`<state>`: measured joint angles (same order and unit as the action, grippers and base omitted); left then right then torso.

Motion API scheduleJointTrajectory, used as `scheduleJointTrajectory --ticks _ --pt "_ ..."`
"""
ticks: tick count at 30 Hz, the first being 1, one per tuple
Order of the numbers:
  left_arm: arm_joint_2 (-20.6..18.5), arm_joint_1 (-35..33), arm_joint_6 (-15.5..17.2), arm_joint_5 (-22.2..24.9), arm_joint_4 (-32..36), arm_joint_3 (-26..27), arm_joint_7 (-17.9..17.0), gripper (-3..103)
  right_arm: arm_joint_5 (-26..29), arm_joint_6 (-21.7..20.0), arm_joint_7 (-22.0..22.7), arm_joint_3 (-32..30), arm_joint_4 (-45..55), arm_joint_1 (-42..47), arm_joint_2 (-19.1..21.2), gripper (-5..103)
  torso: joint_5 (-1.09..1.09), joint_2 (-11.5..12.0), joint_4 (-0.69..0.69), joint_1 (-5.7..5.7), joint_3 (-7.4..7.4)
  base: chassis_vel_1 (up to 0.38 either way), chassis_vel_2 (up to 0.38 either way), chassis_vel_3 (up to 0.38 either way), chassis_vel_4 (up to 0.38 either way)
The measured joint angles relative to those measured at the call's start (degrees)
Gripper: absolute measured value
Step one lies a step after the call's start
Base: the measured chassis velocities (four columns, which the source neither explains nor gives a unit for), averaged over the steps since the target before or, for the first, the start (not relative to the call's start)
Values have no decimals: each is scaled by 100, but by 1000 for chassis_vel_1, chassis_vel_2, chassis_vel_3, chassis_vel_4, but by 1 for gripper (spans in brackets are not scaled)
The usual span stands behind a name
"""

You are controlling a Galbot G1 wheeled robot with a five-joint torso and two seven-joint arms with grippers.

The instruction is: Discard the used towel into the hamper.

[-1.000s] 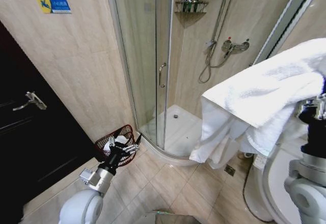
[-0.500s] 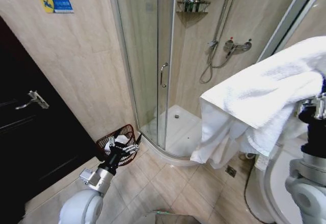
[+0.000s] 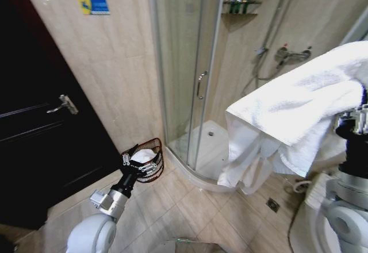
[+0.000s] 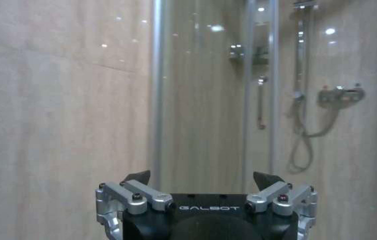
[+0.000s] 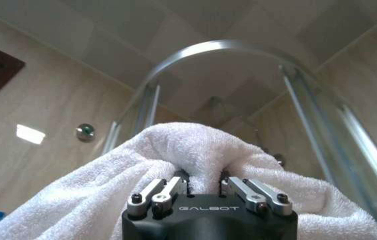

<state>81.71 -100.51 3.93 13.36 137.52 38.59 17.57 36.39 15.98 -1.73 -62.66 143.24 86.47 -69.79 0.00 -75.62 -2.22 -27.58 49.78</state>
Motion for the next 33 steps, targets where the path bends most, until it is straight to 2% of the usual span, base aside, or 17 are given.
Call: scheduleJointTrajectory --ticks 21,33 --pt "0 0 0 0 0 0 0 100 -2 279 -107 18 0 -13 -16 22 -1 14 -2 7 -7 118 119 123 113" --pt "0 -1 0 0 0 0 0 100 -17 278 -249 -22 0 10 -51 22 2 17 1 8 -9 9 15 15 5"
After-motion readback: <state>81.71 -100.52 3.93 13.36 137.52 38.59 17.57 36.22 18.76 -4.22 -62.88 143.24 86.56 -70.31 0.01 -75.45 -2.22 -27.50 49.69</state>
